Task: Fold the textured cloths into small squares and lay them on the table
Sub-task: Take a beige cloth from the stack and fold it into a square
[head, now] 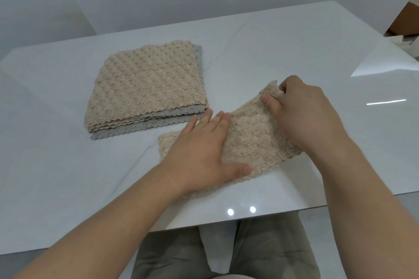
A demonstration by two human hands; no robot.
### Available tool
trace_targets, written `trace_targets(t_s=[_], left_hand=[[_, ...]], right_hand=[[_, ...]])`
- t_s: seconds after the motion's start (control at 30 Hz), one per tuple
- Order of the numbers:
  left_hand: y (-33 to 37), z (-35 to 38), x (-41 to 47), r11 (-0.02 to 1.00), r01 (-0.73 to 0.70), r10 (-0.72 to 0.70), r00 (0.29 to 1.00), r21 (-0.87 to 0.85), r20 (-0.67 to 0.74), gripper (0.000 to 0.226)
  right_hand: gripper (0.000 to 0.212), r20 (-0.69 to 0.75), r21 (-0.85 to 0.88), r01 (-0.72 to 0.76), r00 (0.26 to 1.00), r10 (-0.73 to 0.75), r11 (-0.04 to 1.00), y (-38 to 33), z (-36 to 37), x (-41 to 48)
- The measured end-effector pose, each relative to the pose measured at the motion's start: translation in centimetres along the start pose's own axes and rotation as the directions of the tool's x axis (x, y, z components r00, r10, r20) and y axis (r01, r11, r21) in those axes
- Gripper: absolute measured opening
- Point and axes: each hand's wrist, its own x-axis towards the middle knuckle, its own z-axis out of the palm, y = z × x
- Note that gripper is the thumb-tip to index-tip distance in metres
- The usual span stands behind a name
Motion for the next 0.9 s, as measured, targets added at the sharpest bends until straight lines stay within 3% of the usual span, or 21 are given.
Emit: trace_targets(t_s=[0.2,0.33,0.63,0.83,0.9], left_hand=[[0.1,0.6,0.2,0.999,0.001,0.002,0.996,-0.037,0.085,0.132],[0.2,0.7,0.2,0.996,0.025,-0.017,0.996,-0.08,0.092,0.135],[-0.3,2.2,-0.2,0.985,0.008,-0.013,0.999,-0.171,-0.029,0.129],[-0.3,2.5,0.0,0.977,0.0,-0.018,0.997,-0.213,-0.081,0.122],[-0.8,1.7,0.0,0.939,0.009,-0.021,0.999,-0.343,-0.029,0.121]], right_hand=[[0.04,0.001,0.054,0.035,0.999,-0.035,0.998,-0.3,0.0,-0.3],[0.034,-0.011,0.192,0.085,0.996,-0.085,0.978,-1.2,-0.1,-0.5],[0.025,-0.012,0.385,0.217,0.973,-0.23,0.897,-4.4,0.9,-1.7],[0.03,0.037,0.397,0.224,0.965,-0.259,0.89,-5.2,1.0,-2.6],[0.034,0.058,0.388,0.207,0.967,-0.248,0.898,-5.0,0.5,-2.9]])
